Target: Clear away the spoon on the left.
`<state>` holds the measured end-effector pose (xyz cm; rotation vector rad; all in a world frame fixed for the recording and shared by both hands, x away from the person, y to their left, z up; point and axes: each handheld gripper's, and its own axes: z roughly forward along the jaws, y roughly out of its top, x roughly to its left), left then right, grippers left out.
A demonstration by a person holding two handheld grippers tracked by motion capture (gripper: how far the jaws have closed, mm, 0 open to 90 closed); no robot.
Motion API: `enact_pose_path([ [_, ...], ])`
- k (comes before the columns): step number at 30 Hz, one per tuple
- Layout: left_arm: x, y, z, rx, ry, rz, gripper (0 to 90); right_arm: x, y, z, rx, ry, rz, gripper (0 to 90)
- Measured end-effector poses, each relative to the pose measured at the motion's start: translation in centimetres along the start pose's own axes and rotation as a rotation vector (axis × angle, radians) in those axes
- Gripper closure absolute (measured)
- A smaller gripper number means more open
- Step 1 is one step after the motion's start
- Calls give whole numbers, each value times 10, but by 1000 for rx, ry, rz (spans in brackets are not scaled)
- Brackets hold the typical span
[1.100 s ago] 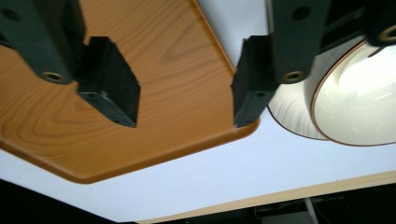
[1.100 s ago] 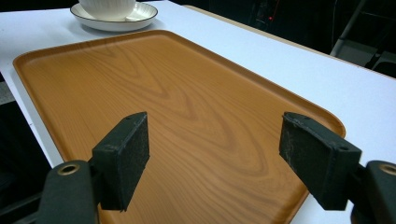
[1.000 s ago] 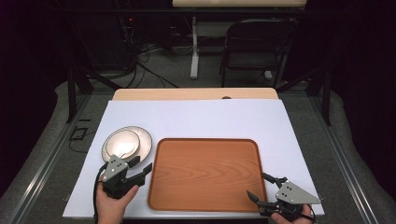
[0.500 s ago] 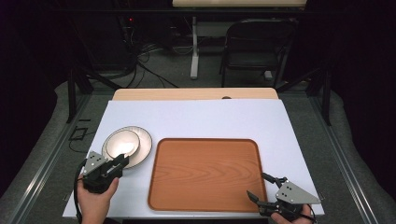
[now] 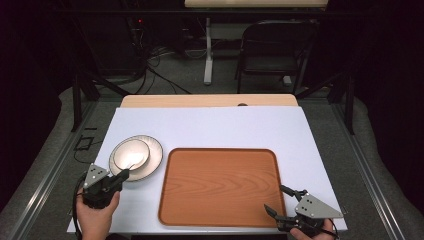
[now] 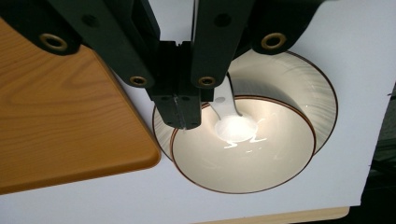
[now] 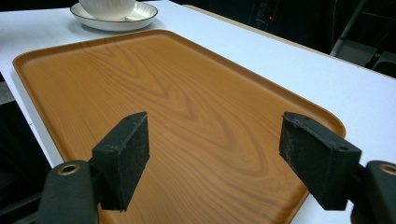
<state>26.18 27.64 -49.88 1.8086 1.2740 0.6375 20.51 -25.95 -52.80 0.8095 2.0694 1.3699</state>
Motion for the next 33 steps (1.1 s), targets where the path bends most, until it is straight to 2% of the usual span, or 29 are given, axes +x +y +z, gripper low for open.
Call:
enact_pose_path([
  [5,4,-1,1,-7,10,-5,900,0,0,0,0,1,3,240],
  [10,10,0,1,-7,39,-3,900,0,0,0,0,1,3,240],
  [12,11,0,-2,-13,21,-24,900,0,0,0,0,0,3,240],
  [15,9,-1,-3,-10,14,-18,900,0,0,0,1,0,4,240],
  [17,6,-3,-1,-10,-19,-29,900,0,0,0,1,1,0,240],
  [18,5,-4,-1,-7,-22,-31,900,0,0,0,1,1,0,240],
  [20,4,-4,1,4,-9,-17,900,0,0,0,1,0,1,240],
  [24,9,-6,6,22,14,-20,900,0,0,0,1,-2,2,240],
  [33,31,-5,9,19,90,-38,900,0,0,0,3,-1,4,240],
])
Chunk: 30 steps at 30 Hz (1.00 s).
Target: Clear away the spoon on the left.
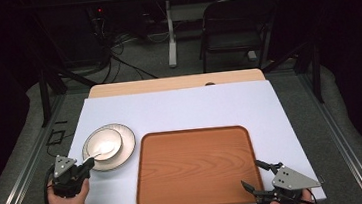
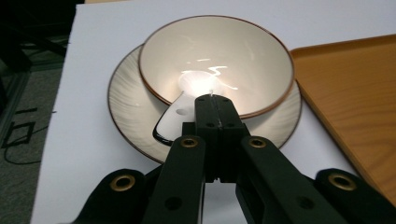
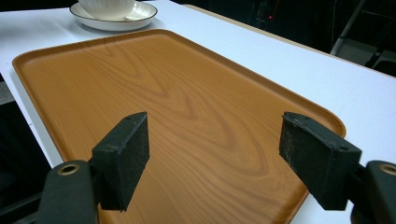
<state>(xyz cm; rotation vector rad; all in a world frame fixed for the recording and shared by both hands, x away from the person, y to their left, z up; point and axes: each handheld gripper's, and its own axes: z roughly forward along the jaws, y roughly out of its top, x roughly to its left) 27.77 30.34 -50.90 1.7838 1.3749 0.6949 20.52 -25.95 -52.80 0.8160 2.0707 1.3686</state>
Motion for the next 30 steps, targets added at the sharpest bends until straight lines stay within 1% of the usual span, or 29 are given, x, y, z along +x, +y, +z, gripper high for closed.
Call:
enact_pose_path([
  [2,5,2,1,-4,13,-10,900,0,0,0,0,0,-1,240],
  [7,15,7,8,-15,59,-11,900,0,0,0,1,0,0,240],
  [10,22,12,13,-21,76,-33,900,0,0,0,1,-1,0,239],
  [14,29,20,21,-26,95,-40,900,0,0,0,1,0,0,240],
  [18,36,27,27,-36,102,-69,900,0,0,0,1,1,-1,240],
  [21,41,29,30,-47,93,-95,900,0,0,0,1,2,0,240],
  [25,43,33,32,-57,92,-114,898,0,0,0,1,1,-1,240],
  [27,43,33,31,-59,89,-114,888,0,0,0,1,1,-1,240],
  [28,43,34,30,-66,83,-125,870,0,0,0,1,2,-1,240],
  [30,43,35,27,-70,89,-136,826,0,0,0,1,2,-1,240],
])
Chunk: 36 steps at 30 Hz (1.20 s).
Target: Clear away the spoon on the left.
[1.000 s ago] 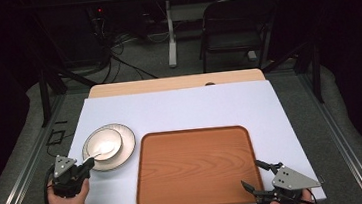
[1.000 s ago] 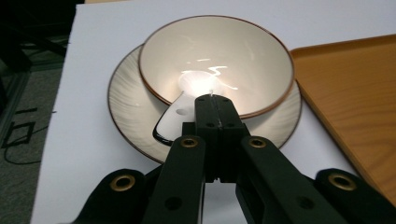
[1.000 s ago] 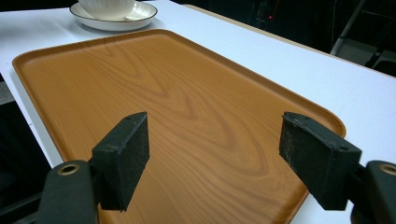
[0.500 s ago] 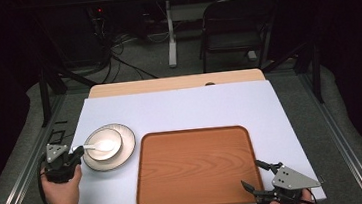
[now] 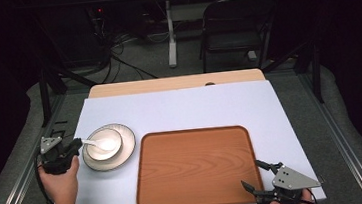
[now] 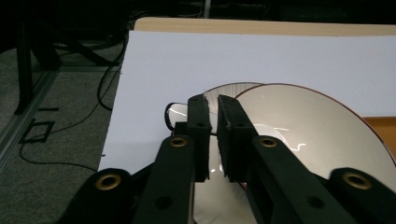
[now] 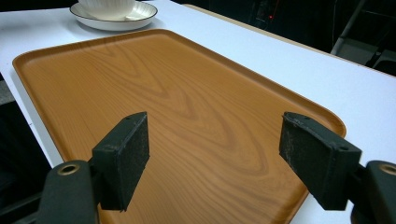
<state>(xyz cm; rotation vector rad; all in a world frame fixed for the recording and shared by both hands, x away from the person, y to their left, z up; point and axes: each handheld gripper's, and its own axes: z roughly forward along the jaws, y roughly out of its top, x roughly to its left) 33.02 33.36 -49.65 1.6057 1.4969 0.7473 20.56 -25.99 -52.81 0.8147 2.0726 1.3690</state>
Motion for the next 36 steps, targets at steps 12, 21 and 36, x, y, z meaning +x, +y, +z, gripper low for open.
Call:
enact_pose_path([
  [12,7,12,-4,17,-8,-181,460,0,0,0,0,0,0,240],
  [21,14,4,8,14,-31,-264,410,0,0,0,0,1,0,240],
  [36,15,-12,36,-9,-95,-315,460,0,0,0,-1,2,-3,240],
])
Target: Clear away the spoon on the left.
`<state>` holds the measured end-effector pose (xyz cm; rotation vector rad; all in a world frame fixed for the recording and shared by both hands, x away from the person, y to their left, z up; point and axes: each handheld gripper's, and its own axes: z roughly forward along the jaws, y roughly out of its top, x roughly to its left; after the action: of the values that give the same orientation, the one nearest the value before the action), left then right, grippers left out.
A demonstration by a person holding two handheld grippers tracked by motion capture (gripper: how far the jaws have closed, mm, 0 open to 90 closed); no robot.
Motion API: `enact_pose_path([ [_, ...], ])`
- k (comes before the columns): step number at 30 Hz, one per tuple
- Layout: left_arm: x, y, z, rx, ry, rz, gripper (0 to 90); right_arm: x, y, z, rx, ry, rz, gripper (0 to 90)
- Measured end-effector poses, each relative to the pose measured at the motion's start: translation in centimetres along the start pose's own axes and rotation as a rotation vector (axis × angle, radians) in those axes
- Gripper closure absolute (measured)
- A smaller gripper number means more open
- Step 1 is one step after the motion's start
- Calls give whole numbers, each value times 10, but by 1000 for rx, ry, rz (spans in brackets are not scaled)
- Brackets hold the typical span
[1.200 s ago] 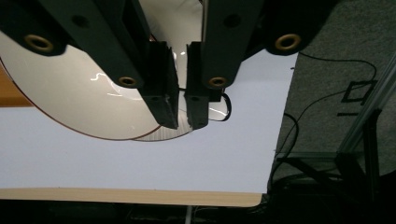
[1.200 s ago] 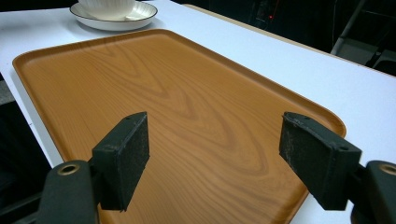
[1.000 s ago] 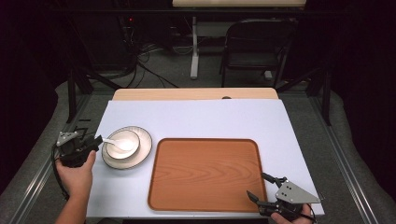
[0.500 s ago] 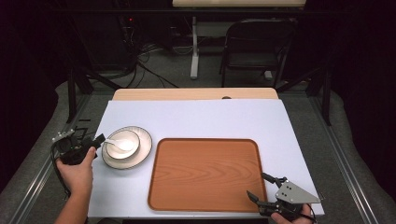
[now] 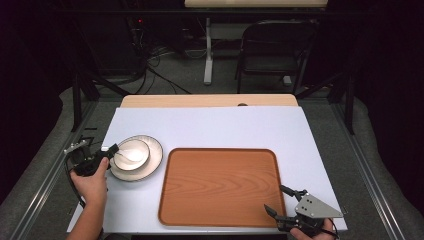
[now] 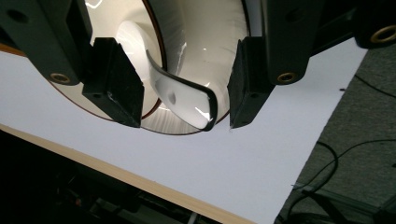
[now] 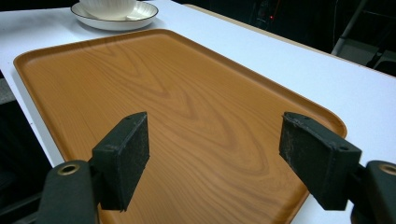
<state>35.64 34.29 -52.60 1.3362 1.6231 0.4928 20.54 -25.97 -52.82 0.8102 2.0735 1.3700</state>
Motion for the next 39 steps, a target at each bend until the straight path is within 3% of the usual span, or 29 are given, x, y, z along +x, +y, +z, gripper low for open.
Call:
enact_pose_path([
  [7,1,-2,6,1,-10,-8,545,0,0,0,1,1,-1,240],
  [12,-3,-2,7,0,-10,11,627,0,0,0,3,1,0,240],
  [23,-4,1,5,-4,-14,22,701,0,0,1,5,3,1,240],
  [32,-5,7,-3,-25,-51,3,782,0,0,1,7,2,2,239],
  [39,-8,10,-7,-29,-102,-10,834,0,0,1,9,3,3,239],
])
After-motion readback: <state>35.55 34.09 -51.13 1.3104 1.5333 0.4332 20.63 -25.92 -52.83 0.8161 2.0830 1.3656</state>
